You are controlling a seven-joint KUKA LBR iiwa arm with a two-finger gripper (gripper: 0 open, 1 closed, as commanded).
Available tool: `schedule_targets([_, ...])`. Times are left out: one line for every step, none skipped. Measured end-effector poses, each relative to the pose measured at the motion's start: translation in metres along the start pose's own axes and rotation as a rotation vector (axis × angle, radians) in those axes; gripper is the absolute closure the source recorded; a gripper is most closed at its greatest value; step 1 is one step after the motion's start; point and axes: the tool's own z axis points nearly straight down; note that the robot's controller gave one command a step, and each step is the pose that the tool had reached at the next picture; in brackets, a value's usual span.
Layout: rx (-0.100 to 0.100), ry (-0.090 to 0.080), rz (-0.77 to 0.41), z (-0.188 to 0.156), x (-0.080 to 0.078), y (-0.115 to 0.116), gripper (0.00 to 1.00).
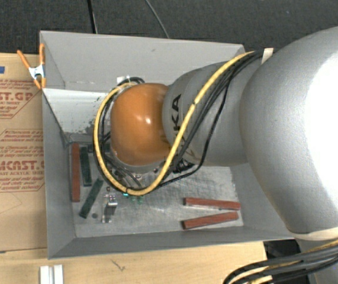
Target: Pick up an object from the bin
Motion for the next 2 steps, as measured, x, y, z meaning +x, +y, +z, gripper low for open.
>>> schedule_targets([-0.002, -0.007, 0.002, -0.004, -0.002, -0.001, 0.00])
schedule_targets([-0.001, -0.012, -0.341, 0.045, 0.012, 0.004, 0.00])
